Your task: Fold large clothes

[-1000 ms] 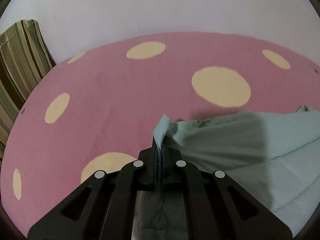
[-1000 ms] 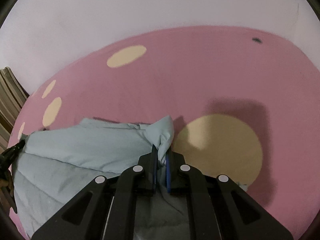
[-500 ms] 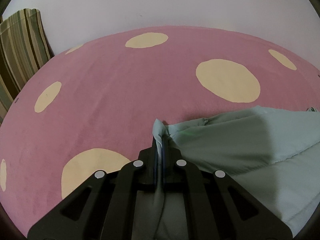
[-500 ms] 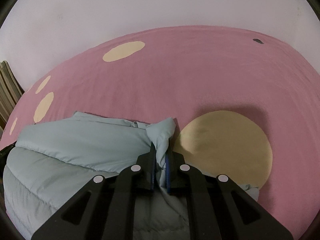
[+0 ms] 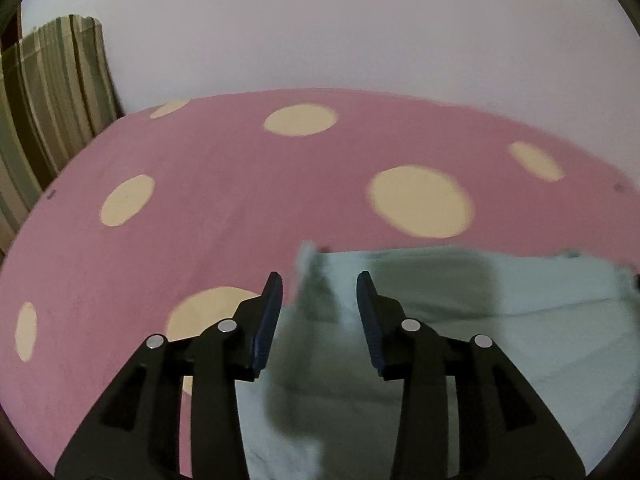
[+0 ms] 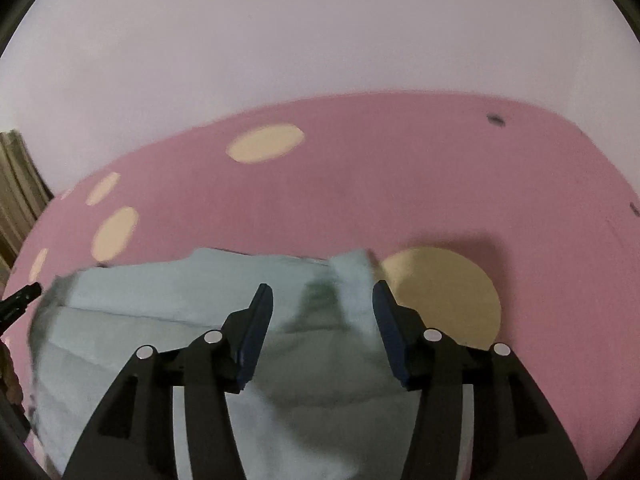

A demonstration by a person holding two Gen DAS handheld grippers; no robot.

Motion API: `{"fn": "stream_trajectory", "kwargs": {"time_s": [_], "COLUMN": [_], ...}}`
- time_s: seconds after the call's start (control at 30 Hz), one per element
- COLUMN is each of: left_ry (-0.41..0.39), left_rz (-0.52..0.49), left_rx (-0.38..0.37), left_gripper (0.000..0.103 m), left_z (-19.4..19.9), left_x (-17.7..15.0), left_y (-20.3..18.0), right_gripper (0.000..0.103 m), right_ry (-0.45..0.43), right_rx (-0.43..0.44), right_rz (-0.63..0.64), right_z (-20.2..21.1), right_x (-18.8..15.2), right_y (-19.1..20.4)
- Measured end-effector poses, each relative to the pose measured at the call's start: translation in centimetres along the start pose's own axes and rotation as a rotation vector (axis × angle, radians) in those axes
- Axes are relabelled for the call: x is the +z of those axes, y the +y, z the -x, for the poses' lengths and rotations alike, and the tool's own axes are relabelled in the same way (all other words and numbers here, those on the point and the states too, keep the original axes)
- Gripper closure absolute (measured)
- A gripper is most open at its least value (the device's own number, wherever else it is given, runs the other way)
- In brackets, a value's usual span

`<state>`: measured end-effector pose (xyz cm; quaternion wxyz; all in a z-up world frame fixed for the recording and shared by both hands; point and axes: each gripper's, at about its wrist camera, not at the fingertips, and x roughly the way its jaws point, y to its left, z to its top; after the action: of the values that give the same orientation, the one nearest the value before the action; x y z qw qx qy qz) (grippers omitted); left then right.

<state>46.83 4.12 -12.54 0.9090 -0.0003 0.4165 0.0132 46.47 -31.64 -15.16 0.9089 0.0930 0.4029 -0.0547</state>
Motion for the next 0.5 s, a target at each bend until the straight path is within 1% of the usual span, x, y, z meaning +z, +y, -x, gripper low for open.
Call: {"fn": "stream_trajectory", "kwargs": {"time_s": [0.03, 0.13, 0.17, 0.23, 0.33, 0.4, 0.5], "left_ry": [-0.002, 0.016, 0.023, 0.039, 0.071, 0.074, 0.072], "left_rz": [-0.001, -0.009, -0.018, -0.041, -0.051, -0.052, -0.043], "left_rx": [-0.028, -0.118, -0.131, -0.133, -0.102, -0.083, -0.089], "left_gripper": [0.060, 0.059, 0.059, 0.059, 0.059, 0.057, 0.057], "left_z": [0.6, 1.4, 1.2, 0.2, -2.1, -3.6, -4.9], "left_x": [-0.1, -1.0, -1.3, -2.0, -2.9, -3.6, -4.2], "left_y": [-0.7, -4.0, -4.9, -6.8, -7.9, -7.9, -7.9], "right_gripper": [0.051, 0.051, 0.051, 0.051, 0.051, 0.051, 0.051], "right_ry": [-0.007, -0.006, 0.002, 0.026, 0.060, 0.093, 0.115], "right_rx": [0.023, 0.078, 0.095, 0.113, 0.091, 0.068, 0.062], "right_rz": [0.011, 0.041, 0.050, 0.083, 0.116, 0.124, 0.109], "right_z": [0.7, 1.2, 1.0, -0.2, -2.3, -4.4, -6.2], "right_x": [-0.1, -0.6, -0.8, -1.4, -2.3, -3.0, -3.5], "right_y": [1.2, 5.0, 6.0, 8.5, 10.2, 10.5, 10.4]}}
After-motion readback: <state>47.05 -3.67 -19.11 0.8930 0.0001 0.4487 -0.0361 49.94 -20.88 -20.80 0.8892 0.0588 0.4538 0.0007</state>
